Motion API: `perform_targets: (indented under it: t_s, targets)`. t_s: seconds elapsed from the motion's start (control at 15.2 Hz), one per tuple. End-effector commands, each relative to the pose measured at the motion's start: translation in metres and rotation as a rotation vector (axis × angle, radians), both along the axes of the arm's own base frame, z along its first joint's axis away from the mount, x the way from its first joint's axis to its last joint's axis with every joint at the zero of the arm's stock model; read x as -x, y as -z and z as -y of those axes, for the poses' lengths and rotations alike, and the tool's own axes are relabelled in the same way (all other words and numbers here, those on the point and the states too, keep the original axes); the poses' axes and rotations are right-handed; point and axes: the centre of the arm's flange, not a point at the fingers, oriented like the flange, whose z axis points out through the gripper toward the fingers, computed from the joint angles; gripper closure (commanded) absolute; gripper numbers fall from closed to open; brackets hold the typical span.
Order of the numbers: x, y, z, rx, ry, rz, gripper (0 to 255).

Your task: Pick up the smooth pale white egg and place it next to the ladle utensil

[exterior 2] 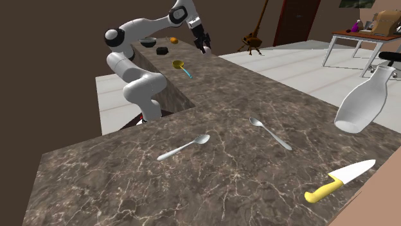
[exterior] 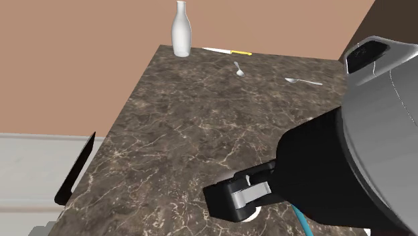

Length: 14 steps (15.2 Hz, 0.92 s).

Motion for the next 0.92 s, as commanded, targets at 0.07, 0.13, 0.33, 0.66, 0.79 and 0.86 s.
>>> perform_targets:
  t_s: [0.07, 0.13, 0.33, 0.66, 0.79, 0.86]
  targets:
    - [0.001, 0.017, 0.001, 0.0, 0.0, 0.0, 255]
    - [0.001, 0.022, 0.001, 0.0, 0.0, 0.0, 255]
    - [0.001, 0.038, 0.001, 0.0, 0.0, 0.0, 255]
    - [0.001, 0.064, 0.001, 0.0, 0.0, 0.0, 255]
    - [0.001, 0.075, 0.001, 0.0, 0.0, 0.0, 255]
    - [0.001, 0.08, 0.001, 0.0, 0.0, 0.0, 255]
